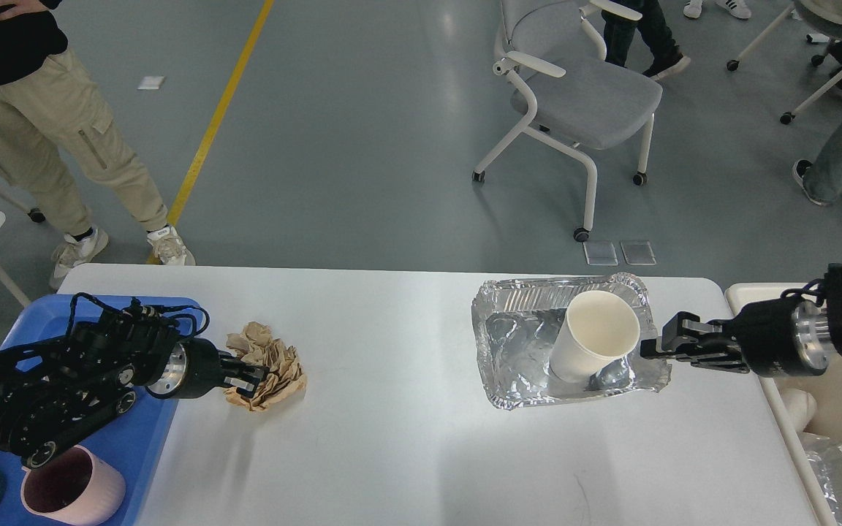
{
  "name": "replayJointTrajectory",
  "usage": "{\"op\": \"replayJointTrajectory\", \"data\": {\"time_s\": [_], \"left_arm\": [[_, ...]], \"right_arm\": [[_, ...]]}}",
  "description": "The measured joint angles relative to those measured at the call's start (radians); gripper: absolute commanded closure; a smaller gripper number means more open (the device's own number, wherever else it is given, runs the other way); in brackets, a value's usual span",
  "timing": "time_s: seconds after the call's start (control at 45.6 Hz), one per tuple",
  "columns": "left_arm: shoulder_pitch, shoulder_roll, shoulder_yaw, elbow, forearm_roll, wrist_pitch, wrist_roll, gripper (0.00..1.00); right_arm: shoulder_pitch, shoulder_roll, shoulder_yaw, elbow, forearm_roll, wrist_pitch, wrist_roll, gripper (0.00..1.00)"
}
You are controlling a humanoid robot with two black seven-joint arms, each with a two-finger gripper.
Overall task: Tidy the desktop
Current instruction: 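Grasp the crumpled brown paper with the left gripper, then lift the crumpled paper and carry it over the foil tray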
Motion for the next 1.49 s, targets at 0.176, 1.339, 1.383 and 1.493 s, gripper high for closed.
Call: {"op": "replayJointTrajectory", "data": {"time_s": [0.176, 1.339, 1.383, 1.493], "left_arm": [[-0.023, 0.056, -0.011, -0.041, -0.009, -0.011, -0.063, 0.98], [-0.572, 0.075, -0.118, -0.397, -0.217, -0.387, -0.074, 0.94], [-0.593, 0.045, -0.097, -0.394, -0.216, -0.387, -0.071, 0.93], [-0.629, -0.030, -0.070, -0.389, -0.215, -0.388, -0.047, 0.92]], "right_arm": [[-0.013, 0.006, -0.004, -0.006, 0.000, -0.002, 0.000, 1.00], [-0.007, 0.035, -0.007, 0.002, -0.002, -0.014, -0.004, 1.00], [-0.007, 0.035, -0.006, 0.002, -0.002, -0.014, -0.004, 1.00], [-0.007, 0.035, -0.004, 0.002, -0.002, -0.014, -0.004, 1.00]]}}
